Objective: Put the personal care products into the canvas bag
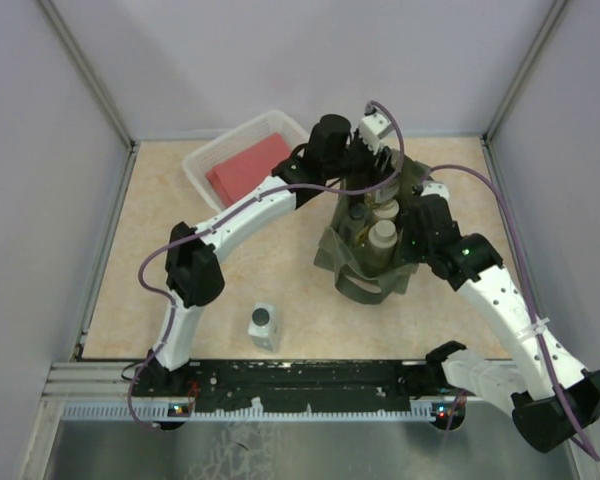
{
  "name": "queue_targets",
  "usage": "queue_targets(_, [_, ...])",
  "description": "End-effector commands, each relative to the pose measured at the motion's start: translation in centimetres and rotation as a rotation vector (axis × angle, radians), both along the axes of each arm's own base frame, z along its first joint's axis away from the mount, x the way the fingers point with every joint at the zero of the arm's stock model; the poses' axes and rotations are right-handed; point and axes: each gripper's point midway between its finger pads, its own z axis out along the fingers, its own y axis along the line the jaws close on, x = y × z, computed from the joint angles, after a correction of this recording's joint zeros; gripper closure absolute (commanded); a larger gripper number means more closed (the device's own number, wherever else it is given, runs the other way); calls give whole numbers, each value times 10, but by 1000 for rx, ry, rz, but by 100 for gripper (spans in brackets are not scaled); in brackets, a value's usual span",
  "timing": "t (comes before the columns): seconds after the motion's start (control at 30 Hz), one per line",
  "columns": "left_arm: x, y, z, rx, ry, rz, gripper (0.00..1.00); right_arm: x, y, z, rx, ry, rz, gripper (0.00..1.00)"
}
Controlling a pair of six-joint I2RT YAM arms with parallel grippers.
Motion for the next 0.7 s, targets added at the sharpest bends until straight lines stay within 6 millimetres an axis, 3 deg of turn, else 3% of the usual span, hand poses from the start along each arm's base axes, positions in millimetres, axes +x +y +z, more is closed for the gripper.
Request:
queue_targets(0.0, [9, -9, -31, 49, -90, -29, 100, 1, -2, -14, -31, 26, -5, 89])
queue_targets(0.3, [16, -8, -63, 106, -131, -27, 100, 2, -3, -22, -45, 40, -6, 88])
queue_targets(0.67, [33, 34, -45, 147, -198, 129, 100, 3, -1, -26, -43, 48, -1, 88])
